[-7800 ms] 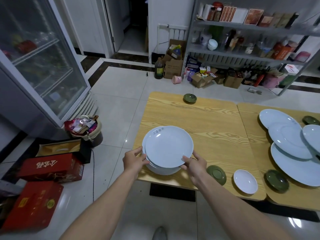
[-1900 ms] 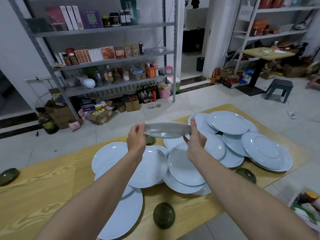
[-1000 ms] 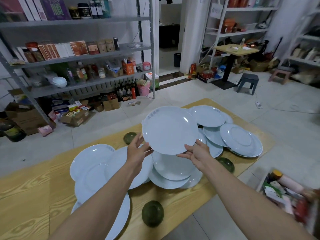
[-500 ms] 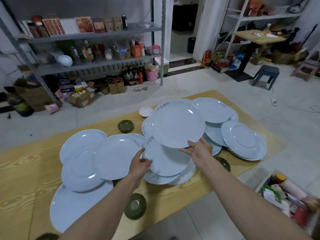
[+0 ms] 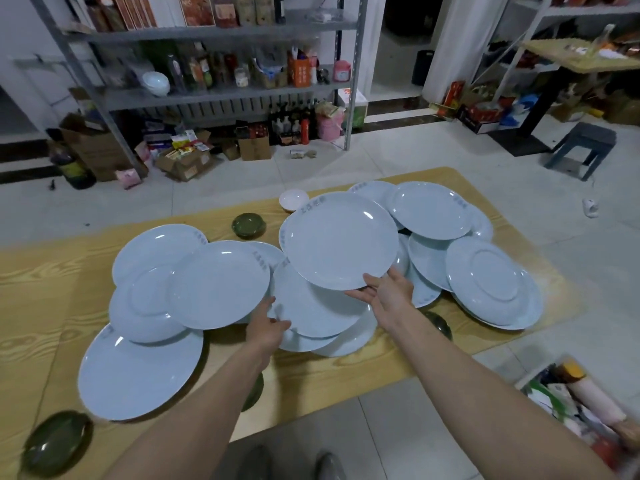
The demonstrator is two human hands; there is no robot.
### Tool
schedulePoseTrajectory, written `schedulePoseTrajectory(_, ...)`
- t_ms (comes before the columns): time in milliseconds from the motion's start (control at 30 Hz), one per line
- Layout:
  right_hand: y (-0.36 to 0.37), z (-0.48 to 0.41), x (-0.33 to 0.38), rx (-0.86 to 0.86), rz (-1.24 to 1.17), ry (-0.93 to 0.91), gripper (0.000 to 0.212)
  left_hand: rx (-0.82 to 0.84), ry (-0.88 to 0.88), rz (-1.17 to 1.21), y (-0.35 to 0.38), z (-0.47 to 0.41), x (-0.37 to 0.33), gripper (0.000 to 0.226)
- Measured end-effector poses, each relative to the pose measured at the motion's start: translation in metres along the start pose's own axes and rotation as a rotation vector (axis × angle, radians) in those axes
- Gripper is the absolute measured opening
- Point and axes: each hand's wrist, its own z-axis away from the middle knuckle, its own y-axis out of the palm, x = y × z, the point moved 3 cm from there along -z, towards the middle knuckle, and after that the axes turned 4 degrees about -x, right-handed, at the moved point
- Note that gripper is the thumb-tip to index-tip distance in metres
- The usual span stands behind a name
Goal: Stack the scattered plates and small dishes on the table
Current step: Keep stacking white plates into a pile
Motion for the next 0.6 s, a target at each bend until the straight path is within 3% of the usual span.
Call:
schedulePoseTrajectory(400, -0.013, -0.008, 0.003, 0.007, -0.016, 0.019, 0.050, -0.091, -0.015, 0.166, 0.019, -0.007, 0.011, 0.090)
schedulePoseTrajectory(600, -0.014, -0.010, 0.004, -0.004, -0.035, 0.022, 0.052, -0.168, -0.070, 0.124, 0.018, -0.009, 0.016, 0.057)
